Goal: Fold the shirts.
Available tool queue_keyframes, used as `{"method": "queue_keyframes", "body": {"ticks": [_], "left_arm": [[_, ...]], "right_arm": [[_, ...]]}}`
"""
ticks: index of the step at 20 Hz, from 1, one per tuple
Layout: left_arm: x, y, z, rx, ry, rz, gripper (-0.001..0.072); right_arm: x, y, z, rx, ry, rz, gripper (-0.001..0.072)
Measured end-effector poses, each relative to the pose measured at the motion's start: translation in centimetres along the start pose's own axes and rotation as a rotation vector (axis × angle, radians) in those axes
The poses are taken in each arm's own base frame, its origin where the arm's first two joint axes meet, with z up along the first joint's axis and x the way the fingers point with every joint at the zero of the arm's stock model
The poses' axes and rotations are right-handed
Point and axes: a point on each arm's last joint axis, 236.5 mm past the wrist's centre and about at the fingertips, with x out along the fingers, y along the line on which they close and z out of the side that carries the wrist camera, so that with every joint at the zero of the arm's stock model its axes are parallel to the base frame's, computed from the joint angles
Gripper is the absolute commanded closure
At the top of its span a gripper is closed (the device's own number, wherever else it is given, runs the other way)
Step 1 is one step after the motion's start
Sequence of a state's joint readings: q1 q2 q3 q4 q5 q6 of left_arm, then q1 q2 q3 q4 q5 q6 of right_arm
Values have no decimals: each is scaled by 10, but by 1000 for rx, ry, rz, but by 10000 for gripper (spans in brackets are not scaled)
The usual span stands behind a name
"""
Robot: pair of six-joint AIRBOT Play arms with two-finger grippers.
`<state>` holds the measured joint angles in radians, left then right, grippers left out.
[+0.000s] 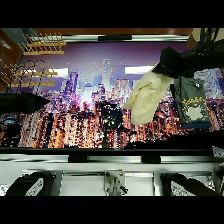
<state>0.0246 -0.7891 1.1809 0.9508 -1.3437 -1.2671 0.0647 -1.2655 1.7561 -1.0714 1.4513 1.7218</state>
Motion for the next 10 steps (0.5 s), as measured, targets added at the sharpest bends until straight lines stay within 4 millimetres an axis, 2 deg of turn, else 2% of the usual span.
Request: {"method": "queue_keyframes", "body": {"ticks": [2,5,8,10], "left_arm": [[0,0,0,1,0,0,674],[0,0,0,2,0,0,673],[0,0,0,2,1,-1,674],[0,0,0,-1,1,0,674]], "right_arm": [[5,-23,23,14,-65,-49,649],[11,-53,78,26,-253,-88,650],[-5,-77,143,-5,-518,-124,650],[-25,-104,181,-50,-684,-202,650]]}}
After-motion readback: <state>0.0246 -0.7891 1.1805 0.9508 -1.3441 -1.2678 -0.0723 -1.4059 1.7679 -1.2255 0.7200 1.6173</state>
